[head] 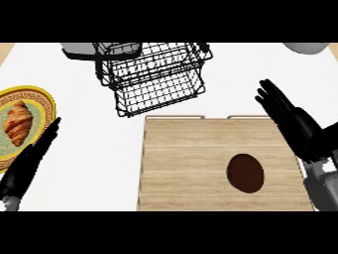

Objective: Pick the cupcake from the tray and place it in the tiered basket

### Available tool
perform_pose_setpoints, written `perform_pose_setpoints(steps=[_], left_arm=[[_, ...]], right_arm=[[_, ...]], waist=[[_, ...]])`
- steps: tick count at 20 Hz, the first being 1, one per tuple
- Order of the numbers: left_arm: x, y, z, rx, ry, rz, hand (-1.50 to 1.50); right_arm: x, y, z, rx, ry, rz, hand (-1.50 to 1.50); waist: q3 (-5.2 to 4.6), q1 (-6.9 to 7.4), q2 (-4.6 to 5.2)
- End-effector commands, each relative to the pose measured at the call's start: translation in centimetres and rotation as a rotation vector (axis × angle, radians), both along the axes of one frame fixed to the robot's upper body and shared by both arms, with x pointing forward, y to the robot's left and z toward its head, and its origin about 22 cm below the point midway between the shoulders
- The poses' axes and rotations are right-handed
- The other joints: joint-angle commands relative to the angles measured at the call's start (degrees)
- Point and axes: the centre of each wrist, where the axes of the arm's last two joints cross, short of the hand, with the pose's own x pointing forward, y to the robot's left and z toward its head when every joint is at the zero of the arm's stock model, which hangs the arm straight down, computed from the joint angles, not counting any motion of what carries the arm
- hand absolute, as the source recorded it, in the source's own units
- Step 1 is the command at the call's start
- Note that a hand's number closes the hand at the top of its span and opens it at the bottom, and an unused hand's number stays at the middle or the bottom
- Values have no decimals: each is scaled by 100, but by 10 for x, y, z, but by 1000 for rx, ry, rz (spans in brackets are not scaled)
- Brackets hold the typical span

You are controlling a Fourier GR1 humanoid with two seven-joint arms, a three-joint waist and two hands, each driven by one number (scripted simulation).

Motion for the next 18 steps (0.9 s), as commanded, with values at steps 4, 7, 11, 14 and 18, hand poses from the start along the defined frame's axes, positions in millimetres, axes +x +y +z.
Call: perform_pose_setpoints(steps=[4, 7, 11, 14, 18], left_arm=[[16, -48, 4, -302, -56, -6, 0], [21, -65, 11, -447, -63, -12, 0], [38, -82, 15, -500, -51, -71, 0], [38, -92, 26, -507, -50, -75, 0], [48, -88, 25, -513, -51, -52, 0]], right_arm=[[-14, -10, 22, 161, -351, 251, 150], [-14, -64, 26, -55, -435, -182, 150], [-43, -70, -51, 227, -465, -229, -150], [-64, -70, -51, 102, -569, 1, -150], [-91, -80, -35, -142, -611, 95, -150]], waist=[[98, -144, -53], [78, -459, -55], [95, -76, 9], [90, -50, -27], [80, -124, -42]])
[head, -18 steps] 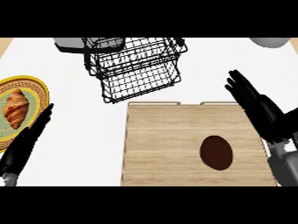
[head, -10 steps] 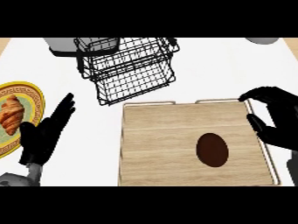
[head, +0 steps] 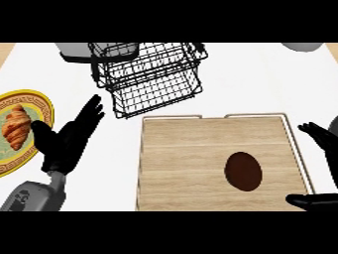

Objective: Pick the cupcake from the tray and place it in the tiered basket

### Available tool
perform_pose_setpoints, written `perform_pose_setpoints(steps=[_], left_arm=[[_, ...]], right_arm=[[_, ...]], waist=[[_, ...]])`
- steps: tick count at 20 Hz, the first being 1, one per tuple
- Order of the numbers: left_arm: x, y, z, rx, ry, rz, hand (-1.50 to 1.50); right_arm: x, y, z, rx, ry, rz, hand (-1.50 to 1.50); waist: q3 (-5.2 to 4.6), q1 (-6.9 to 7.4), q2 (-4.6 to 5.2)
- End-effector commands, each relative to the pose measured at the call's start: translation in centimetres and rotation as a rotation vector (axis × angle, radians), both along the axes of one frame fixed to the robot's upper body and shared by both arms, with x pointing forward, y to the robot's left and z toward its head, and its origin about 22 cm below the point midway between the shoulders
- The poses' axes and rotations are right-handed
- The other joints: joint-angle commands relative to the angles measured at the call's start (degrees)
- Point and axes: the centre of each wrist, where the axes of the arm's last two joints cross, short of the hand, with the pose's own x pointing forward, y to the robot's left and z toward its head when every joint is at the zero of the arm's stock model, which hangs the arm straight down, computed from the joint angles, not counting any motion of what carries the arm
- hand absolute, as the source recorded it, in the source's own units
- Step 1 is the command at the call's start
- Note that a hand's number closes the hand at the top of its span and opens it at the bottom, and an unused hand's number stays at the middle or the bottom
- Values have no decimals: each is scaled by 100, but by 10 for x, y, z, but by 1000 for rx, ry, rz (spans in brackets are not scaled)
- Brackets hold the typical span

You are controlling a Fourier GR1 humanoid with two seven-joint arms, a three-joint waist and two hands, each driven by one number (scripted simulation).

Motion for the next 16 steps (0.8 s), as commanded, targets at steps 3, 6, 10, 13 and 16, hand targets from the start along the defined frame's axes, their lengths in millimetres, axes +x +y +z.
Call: perform_pose_setpoints(steps=[3, 6, 10, 13, 16], left_arm=[[-6, 3, -5, -4, 2, 14, 0], [-2, 4, -4, -26, 10, 41, 0], [0, 23, 6, -5, 7, 18, 0], [5, 11, -4, -15, 18, 17, 0], [5, -4, -6, -31, 13, -6, 0]], right_arm=[[-41, -35, 33, -384, -38, -58, -150], [-57, -29, 63, -543, -42, -169, -150], [-72, -17, 93, -754, -14, -297, -150], [-93, 17, 112, -773, 36, -339, -150], [-115, 51, 130, -808, 96, -306, -150]], waist=[[-16, -40, -38], [-35, -166, -60], [-38, -113, -53], [-29, -64, -19], [-24, -13, -8]])
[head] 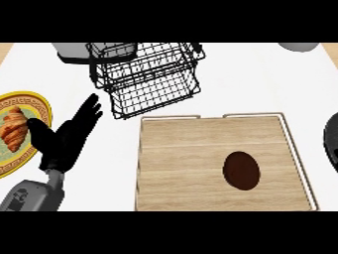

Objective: Pick the cupcake from the tray and place it in the tiered basket

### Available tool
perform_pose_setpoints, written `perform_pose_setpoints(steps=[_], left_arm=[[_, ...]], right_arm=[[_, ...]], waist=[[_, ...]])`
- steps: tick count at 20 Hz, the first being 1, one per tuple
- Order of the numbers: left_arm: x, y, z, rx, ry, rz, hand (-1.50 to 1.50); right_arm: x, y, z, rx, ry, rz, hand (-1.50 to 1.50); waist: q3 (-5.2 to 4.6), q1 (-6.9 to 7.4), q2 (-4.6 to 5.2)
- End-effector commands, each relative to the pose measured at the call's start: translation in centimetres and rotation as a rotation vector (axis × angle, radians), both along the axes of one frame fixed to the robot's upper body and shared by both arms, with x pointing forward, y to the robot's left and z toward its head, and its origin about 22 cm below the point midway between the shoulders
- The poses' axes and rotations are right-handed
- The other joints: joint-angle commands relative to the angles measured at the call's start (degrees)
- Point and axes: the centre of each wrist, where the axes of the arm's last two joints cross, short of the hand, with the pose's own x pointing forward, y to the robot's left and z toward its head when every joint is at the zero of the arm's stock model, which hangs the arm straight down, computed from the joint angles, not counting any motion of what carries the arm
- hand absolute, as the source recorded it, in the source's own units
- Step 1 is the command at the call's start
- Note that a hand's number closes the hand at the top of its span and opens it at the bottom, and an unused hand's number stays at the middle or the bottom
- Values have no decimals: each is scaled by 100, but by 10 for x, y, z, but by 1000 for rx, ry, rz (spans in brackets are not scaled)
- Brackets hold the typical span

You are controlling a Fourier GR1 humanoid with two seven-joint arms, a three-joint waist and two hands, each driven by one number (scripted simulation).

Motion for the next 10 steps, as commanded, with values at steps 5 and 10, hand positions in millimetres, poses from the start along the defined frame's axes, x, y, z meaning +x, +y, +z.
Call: perform_pose_setpoints(steps=[5, 10], left_arm=[[3, -25, 9, 3, -19, -17, 0], [0, -23, 13, -17, -25, -33, 0]], right_arm=[[-38, 73, 27, -60, 109, -106, -150], [-19, 73, 1, -181, 140, -208, -150]], waist=[[11, 184, 28], [13, 222, 17]])
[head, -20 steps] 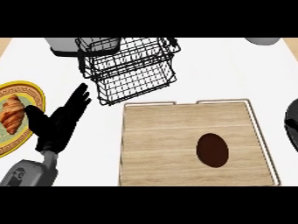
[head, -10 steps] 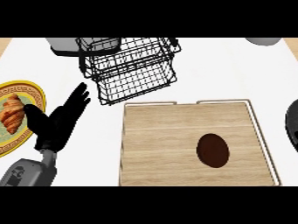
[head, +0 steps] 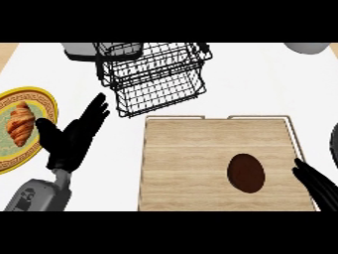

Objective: Pick the cupcake from the tray and place it in the tiered basket

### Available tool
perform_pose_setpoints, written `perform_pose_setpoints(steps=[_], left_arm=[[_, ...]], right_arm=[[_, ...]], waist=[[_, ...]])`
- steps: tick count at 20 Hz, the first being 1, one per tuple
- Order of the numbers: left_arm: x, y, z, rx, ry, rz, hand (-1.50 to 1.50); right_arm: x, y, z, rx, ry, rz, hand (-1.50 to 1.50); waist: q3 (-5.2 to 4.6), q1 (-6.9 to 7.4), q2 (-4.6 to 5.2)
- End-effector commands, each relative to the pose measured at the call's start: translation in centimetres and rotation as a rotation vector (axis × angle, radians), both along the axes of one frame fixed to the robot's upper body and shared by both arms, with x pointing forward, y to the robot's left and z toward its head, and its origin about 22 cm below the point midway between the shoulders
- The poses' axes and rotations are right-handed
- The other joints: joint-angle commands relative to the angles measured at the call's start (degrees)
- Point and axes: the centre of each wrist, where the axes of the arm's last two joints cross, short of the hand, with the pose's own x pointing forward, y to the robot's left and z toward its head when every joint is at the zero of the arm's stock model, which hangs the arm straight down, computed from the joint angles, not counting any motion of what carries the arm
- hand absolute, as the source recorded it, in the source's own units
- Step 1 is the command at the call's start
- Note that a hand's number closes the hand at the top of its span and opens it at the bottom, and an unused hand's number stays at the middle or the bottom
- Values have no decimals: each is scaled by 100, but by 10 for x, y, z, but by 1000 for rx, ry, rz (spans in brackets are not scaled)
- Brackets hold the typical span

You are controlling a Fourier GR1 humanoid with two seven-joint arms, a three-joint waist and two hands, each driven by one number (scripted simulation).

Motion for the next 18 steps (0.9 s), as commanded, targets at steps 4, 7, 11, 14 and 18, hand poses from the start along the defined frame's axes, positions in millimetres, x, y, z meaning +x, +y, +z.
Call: perform_pose_setpoints(steps=[4, 7, 11, 14, 18], left_arm=[[7, 5, 3, 11, 14, 4, 0], [7, 2, -1, 5, 10, 24, 0], [14, 6, -3, 31, -2, 11, 0], [9, 11, 1, 9, 5, -5, 0], [10, -8, 3, -5, -6, -7, 0]], right_arm=[[-13, 28, -5, -239, 0, -46, -150], [5, 39, -26, -227, 5, -37, -150], [-10, 56, -30, -273, 71, -57, -150], [12, 51, -43, -281, 49, -95, -150], [12, 50, -55, -269, 9, -135, -150]], waist=[[6, -51, -10], [15, 3, 7], [15, -17, 6], [17, 13, 9], [17, -2, 8]])
